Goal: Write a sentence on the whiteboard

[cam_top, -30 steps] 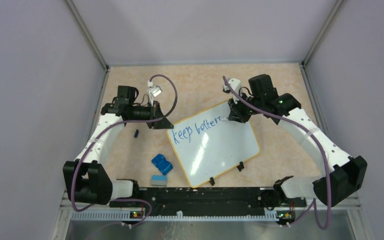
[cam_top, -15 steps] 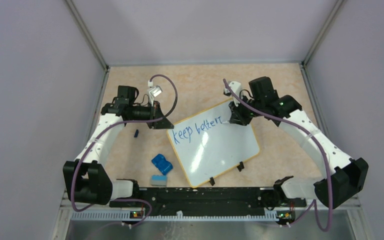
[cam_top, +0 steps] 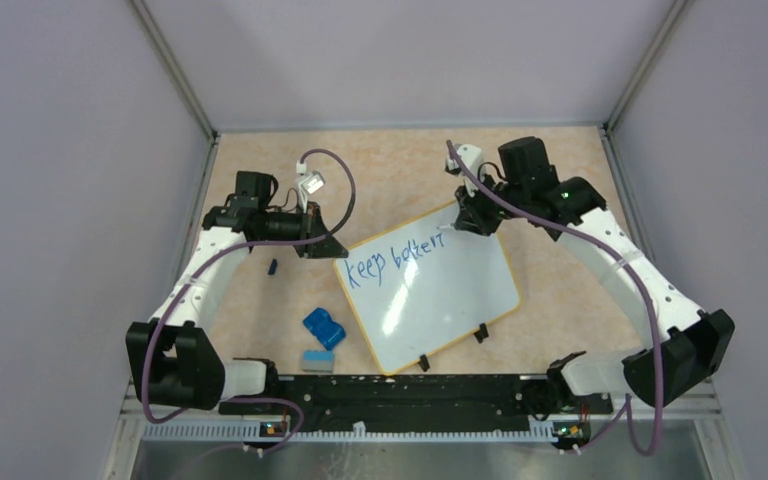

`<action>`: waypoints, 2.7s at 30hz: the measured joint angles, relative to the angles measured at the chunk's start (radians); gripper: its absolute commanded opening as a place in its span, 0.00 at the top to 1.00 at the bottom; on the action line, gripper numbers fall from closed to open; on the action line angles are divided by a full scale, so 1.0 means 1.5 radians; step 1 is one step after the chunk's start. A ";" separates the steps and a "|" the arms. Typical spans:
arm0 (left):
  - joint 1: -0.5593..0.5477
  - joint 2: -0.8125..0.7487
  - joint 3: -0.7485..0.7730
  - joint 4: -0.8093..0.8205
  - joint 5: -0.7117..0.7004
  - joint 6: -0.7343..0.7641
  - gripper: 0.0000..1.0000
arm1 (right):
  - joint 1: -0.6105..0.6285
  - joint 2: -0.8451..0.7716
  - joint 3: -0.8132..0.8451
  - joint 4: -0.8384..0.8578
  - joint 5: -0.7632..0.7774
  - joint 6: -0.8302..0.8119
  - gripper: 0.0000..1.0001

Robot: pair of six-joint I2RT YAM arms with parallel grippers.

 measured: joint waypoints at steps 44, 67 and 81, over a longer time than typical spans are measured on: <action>-0.002 0.000 0.000 0.001 -0.003 0.000 1.00 | -0.019 -0.026 -0.020 0.012 -0.001 -0.011 1.00; -0.006 0.000 0.000 0.001 -0.003 0.000 1.00 | -0.025 -0.025 -0.060 0.012 -0.001 -0.023 1.00; -0.008 0.000 0.000 0.004 -0.013 0.000 1.00 | -0.025 -0.031 -0.080 0.004 -0.004 -0.023 1.00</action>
